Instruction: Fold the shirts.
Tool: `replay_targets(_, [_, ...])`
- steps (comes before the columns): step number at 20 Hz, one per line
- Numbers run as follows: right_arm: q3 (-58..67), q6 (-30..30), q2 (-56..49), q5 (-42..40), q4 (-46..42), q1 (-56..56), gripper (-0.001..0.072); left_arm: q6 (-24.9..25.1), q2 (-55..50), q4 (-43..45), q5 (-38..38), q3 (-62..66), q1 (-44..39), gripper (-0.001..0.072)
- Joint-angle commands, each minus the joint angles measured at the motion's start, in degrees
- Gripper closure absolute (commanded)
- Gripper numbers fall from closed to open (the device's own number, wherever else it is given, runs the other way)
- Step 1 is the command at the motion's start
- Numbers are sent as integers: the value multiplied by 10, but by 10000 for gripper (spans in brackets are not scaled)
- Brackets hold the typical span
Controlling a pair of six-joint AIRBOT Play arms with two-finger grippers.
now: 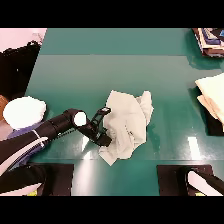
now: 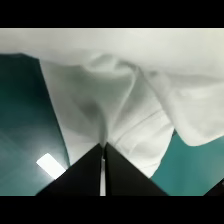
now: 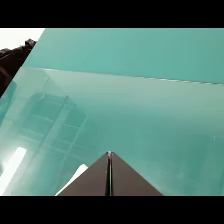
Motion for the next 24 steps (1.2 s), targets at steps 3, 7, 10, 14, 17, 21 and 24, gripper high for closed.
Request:
replay_targets(3, [0,0,0,13,-1,0,694,0,61,91,-51,1,100,682])
replay_targets(7, [-60,0,0,14,-1,2,694,2,154,162,-54,2,255,682])
replay_targets(10, [-169,0,0,-2,-1,4,694,2,174,218,-64,17,340,682])
replay_targets(14, [-286,-37,-30,-34,2,52,608,2,174,229,-39,36,386,682])
replay_targets(17, [-300,-40,-108,-40,5,115,239,2,174,226,-35,36,386,681])
replay_targets(21, [-243,-40,-242,-42,6,187,239,1,174,224,-38,36,386,682])
replay_targets(24, [-177,-40,-323,-42,6,235,240,2,174,224,-38,36,386,681])
